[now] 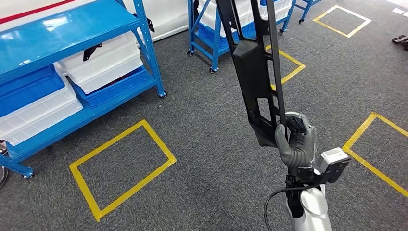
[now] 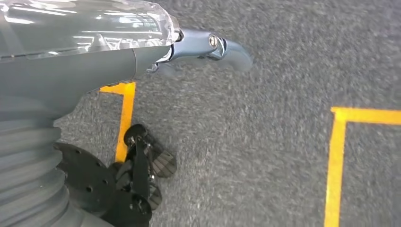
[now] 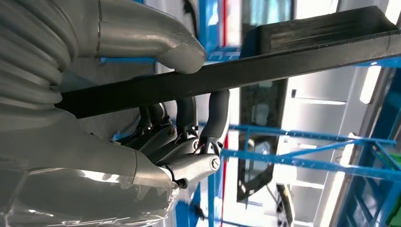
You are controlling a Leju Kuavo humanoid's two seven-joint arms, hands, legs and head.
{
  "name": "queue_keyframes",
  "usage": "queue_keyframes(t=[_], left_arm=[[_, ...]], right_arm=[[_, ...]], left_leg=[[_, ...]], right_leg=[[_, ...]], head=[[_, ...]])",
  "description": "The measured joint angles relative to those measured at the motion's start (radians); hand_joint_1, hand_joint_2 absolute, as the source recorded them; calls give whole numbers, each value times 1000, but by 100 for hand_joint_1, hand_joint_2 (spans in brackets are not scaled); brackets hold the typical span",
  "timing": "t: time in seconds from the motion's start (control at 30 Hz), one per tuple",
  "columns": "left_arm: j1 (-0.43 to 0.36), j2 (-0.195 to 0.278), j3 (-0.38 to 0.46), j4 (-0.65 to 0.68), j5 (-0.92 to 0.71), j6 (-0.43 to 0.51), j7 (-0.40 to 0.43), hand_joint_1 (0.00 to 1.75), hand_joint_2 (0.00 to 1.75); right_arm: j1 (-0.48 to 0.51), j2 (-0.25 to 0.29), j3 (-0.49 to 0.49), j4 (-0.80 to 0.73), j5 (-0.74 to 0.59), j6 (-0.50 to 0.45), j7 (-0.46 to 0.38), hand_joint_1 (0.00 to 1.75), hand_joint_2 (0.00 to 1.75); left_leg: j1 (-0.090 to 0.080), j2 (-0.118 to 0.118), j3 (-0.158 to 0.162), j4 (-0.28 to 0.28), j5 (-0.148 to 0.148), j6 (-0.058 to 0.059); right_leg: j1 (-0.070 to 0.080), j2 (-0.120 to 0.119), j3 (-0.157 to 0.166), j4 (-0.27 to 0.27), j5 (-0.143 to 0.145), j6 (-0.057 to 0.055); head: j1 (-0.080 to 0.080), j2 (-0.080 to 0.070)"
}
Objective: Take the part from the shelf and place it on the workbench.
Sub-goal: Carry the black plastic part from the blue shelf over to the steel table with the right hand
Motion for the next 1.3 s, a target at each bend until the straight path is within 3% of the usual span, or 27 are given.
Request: queue_keyframes(t=[0.07, 0.13, 0.2, 0.23, 0.27, 0.33, 0.4, 0.5, 0.57, 0.63, 0.7, 0.73, 0.77, 0.8, 0.87, 0.93, 1.0, 1.07, 1.13, 1.17, 1.23, 1.27, 1.3], left_arm=[[19, -6, -15, -27, 9, -14, 7, 0, 175], [40, -9, -20, -49, 4, -46, 17, 0, 175], [59, -9, -19, -67, -12, -96, 29, 0, 175], [67, -9, -17, -75, -23, -127, 34, 0, 175], [73, -9, -13, -83, -39, -162, 40, 0, 175], [82, -9, 3, -98, -79, -233, 51, 0, 175], [87, -8, 26, -115, -126, -287, 66, 0, 175], [92, -7, 57, -135, -181, -318, 94, 0, 175], [97, -7, 70, -145, -195, -321, 104, 0, 175], [102, -7, 79, -150, -204, -315, 114, 0, 175], [110, -7, 86, -156, -221, -295, 132, 0, 175], [114, -7, 88, -160, -234, -283, 142, 0, 175], [117, -7, 90, -164, -248, -272, 150, 0, 175], [119, -7, 91, -168, -263, -265, 156, 0, 175], [120, -6, 96, -176, -296, -258, 165, 0, 175], [122, -6, 103, -182, -320, -258, 172, 0, 175], [122, -6, 108, -187, -335, -259, 180, 0, 175], [126, 1, 111, -197, -349, -260, 237, 0, 175], [118, 47, 112, -189, -311, -297, 336, 0, 175], [93, 100, 121, -146, -272, -337, 357, 0, 175], [-1, 233, 173, 63, -215, -410, 265, 0, 175], [-48, 296, 208, 193, -208, -423, 175, 0, 175], [-86, 345, 241, 315, -209, -417, 86, 0, 175]], right_arm=[[10, 0, -37, -8, 3, 18, -1, 166, 175], [14, 1, -68, -8, 4, 31, -3, 166, 175], [21, 1, -90, -6, 1, 39, -3, 166, 175], [24, 1, -99, -4, -2, 41, -3, 166, 175], [26, 0, -105, -3, -4, 43, -4, 166, 175], [27, -1, -111, -2, -7, 42, -6, 166, 175], [26, -2, -110, 2, -9, 31, -12, 166, 175], [28, -6, -104, 5, -10, 7, -20, 166, 175], [28, -7, -99, 6, -11, 0, -20, 166, 175], [27, -8, -94, 6, -12, -2, -20, 166, 175], [31, -8, -87, 6, -12, -8, -20, 166, 175], [36, -8, -84, 4, -13, -12, -20, 166, 175], [43, -8, -82, 1, -13, -15, -20, 166, 175], [51, -8, -82, -5, -13, -17, -20, 166, 175], [68, -7, -83, -26, -13, -18, -19, 166, 175], [84, -5, -84, -51, -13, -17, -19, 166, 175], [103, -4, -86, -70, -12, -18, -19, 166, 175], [124, -2, -95, -92, -4, -45, -37, 166, 175], [162, 10, -120, -133, -7, -107, -86, 166, 175], [194, 20, -141, -165, -26, -124, -108, 166, 175], [258, 46, -203, -228, -79, -89, -121, 166, 175], [274, 58, -234, -251, -91, -58, -115, 166, 175], [279, 68, -258, -266, -85, -41, -109, 166, 175]], left_leg=[[6, 27, 9, -20, 10, 3], [6, 54, 12, -24, 11, 4], [7, 82, 12, -22, 7, 1], [9, 95, 12, -21, 4, -3], [13, 107, 13, -18, 0, -9], [17, 129, 17, -9, -11, -26], [16, 144, 22, -4, -22, -43], [18, 158, 35, -5, -31, -61], [23, 119, 22, 38, -67, -67], [22, 69, -36, 164, -134, -62], [15, 56, -101, 287, -172, -53], [12, 54, -114, 300, -161, -46], [7, 50, -110, 276, -131, -38], [2, 39, -92, 222, -90, -27], [-2, -10, -43, 94, -26, -7], [-4, -37, -17, 30, -11, -3], [-4, -13, -8, 14, -8, -4], [0, 16, 2, -4, -1, 2], [1, 41, 8, -12, 0, 6], [2, 50, 9, -12, -1, 7], [6, 65, 9, -11, -4, 1], [8, 76, 12, -10, -8, -5], [10, 93, 17, -9, -14, -13]], right_leg=[[2, -48, -24, 49, -35, 12], [-8, -103, -81, 165, -97, 26], [-25, -121, -124, 254, -124, 40], [-33, -127, -120, 247, -111, 48], [-40, -135, -93, 202, -82, 55], [-45, -168, -16, 65, -29, 67], [-40, -184, 20, 1, -19, 60], [-34, -157, 16, 3, -24, 33], [-34, -139, 17, 0, -22, 17], [-30, -120, 18, -2, -22, 4], [-20, -94, 19, -1, -24, -3], [-14, -80, 21, 0, -24, -5], [-9, -65, 24, 0, -25, -6], [-6, -52, 28, 0, -26, -8], [0, -28, 31, 1, -28, -8], [-4, -3, 25, 2, -26, -1], [-10, 13, 19, 1, -22, 10], [-7, -29, 4, 33, -44, 20], [-6, -95, -46, 137, -101, 26], [-10, -111, -79, 201, -129, 28], [-17, -120, -113, 265, -139, 33], [-21, -124, -104, 245, -119, 37], [-26, -135, -75, 188, -88, 42]], head=[[0, 0], [1, 0], [1, 0], [1, 0], [1, 0], [1, 0], [1, 0], [0, 0], [0, 0], [0, 0], [0, 0], [0, 0], [0, 0], [0, 0], [0, 0], [0, 0], [0, 0], [0, 0], [0, 0], [0, 0], [0, 0], [0, 0], [0, 0]])
